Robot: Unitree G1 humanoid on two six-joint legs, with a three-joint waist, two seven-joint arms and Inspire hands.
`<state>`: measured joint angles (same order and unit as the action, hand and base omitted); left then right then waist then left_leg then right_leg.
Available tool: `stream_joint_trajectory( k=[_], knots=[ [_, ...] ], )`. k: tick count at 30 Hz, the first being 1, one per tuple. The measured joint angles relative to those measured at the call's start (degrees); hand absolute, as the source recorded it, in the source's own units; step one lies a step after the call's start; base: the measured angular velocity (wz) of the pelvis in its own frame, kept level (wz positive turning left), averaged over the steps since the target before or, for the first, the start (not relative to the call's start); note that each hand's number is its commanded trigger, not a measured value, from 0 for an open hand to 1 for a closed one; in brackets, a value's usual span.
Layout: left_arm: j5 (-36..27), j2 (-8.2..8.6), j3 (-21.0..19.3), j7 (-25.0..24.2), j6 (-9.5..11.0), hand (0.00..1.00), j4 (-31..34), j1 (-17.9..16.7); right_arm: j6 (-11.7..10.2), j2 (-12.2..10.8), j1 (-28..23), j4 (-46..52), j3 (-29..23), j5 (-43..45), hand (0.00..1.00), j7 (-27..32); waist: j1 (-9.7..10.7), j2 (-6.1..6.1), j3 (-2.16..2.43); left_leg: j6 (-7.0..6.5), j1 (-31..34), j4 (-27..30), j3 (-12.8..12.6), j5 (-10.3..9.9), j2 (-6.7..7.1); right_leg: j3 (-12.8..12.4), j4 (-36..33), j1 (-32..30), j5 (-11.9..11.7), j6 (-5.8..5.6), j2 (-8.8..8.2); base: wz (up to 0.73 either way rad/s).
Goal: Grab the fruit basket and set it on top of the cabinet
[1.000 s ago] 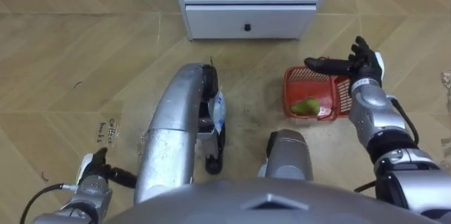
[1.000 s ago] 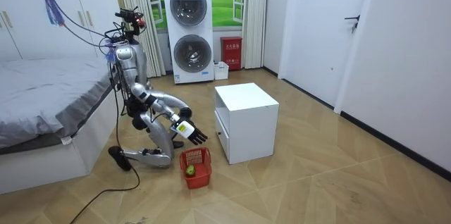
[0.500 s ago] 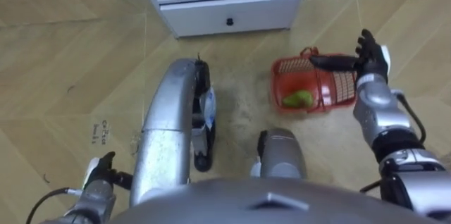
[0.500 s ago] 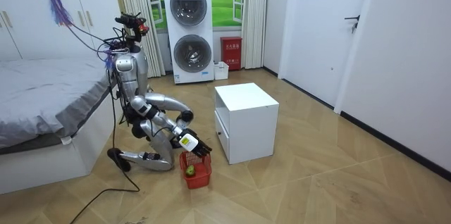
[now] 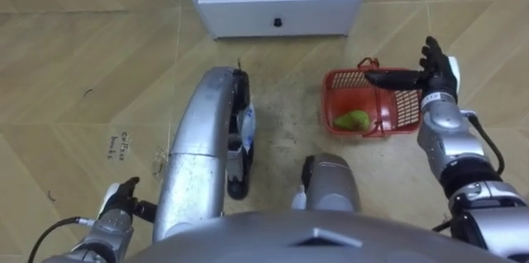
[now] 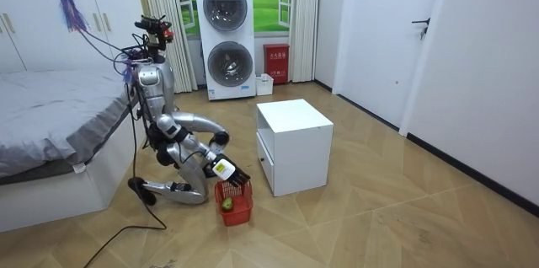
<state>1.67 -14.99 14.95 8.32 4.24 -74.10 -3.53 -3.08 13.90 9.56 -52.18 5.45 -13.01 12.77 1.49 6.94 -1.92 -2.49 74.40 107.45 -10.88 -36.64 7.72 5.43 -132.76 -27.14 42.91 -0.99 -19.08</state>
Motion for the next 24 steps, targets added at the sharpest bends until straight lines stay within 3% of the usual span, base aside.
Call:
stream_joint_trajectory(
  k=[5, 14, 19, 24],
  knots=[
    [-0.1, -0.13, 0.2, 0.0, 0.0, 0.00, 0.0, -0.5, 0.1, 0.1, 0.4, -1.0, 0.0, -0.5, 0.00, -1.2, -0.4, -1.31, 0.11, 0.02, 1.2, -0.1, -0.2, 0.0, -0.26, -0.2, -0.1, -1.4, 0.0, 0.00, 0.05, 0.00],
    [-1.5, -0.18, 0.7, -0.2, -0.1, 0.00, 0.0, -1.2, 0.1, -0.1, 1.5, -0.9, 0.2, -1.2, 0.00, -1.9, -0.6, -1.40, 0.08, -0.22, 2.3, -0.1, -0.7, -0.1, -1.00, -0.4, 0.0, -3.1, 0.0, 0.00, 0.15, 0.00],
    [-1.5, -0.19, 1.2, -0.2, 0.0, 0.00, 0.1, -1.3, 0.1, 0.5, 1.6, -1.6, 1.5, -2.3, 0.00, -2.5, -2.0, -1.45, 0.05, -0.20, 2.9, -0.1, -0.8, -0.1, -1.25, -0.6, -0.3, -3.8, 0.0, 0.00, 0.23, 0.00],
    [-2.3, -0.11, 3.4, -0.2, -0.1, 0.00, 0.3, -1.4, 0.1, 1.6, 1.9, -6.6, 5.2, -5.9, 0.00, -4.2, -4.0, -2.05, -0.49, -0.26, 3.2, 0.0, -1.0, -0.1, -1.29, -0.6, -0.2, -3.9, 0.0, -0.01, 0.13, 0.00]
  ],
)
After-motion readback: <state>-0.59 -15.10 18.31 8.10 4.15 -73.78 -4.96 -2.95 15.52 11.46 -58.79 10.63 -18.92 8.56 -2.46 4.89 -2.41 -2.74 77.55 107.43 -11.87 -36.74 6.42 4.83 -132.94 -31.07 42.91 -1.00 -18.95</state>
